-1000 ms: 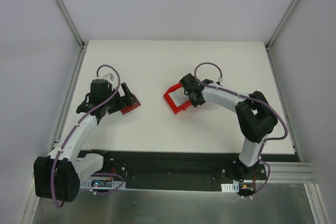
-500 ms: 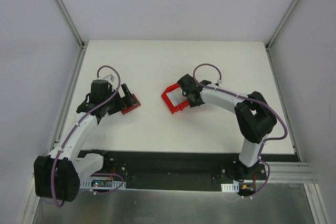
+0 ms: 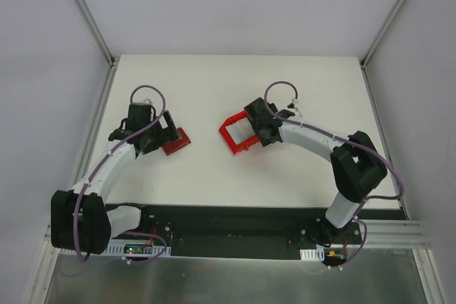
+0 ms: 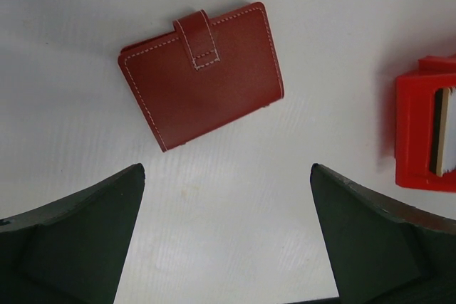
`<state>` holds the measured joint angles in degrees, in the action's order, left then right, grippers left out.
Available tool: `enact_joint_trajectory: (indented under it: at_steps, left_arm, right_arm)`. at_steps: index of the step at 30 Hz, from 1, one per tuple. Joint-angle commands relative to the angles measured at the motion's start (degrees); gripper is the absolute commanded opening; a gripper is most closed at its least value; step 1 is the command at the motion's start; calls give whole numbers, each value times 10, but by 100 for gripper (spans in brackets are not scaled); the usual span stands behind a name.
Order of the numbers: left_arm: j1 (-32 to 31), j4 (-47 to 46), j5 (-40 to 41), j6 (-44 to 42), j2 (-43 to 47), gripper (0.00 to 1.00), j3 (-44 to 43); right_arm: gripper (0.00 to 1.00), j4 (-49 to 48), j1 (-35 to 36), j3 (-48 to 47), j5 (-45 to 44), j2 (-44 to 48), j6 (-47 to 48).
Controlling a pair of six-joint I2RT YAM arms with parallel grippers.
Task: Put the credit cards into the card holder
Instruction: Move the storage box to the center of the board, then move the card holder to the center of the board.
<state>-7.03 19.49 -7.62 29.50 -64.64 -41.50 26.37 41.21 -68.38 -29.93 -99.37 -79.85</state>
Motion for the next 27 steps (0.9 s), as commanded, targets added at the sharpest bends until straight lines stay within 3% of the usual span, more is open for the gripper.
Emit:
enact_joint_trajectory:
  at_steps: [1, 11, 17, 21, 24, 27]
  left_arm:
    - [11, 18, 66, 4, -52, 99, -37]
    - [29, 17, 100, -15, -158, 99, -99]
    - [33, -7, 44, -20, -233, 98, -104]
    - [33, -33, 16, -5, -247, 86, -84]
    - [33, -52, -6, 4, -256, 71, -76]
    - [33, -59, -1, 6, -268, 50, -72]
  right_arm:
    - [71, -29, -2, 27, 17, 49, 63]
    - [73, -64, 1, 89, 73, 139, 176]
    - [73, -77, 15, 169, 58, 280, 267]
    - [73, -74, 16, 227, 43, 387, 310]
    - [73, -57, 16, 259, 16, 449, 338]
    - [73, -38, 15, 274, -6, 496, 375]
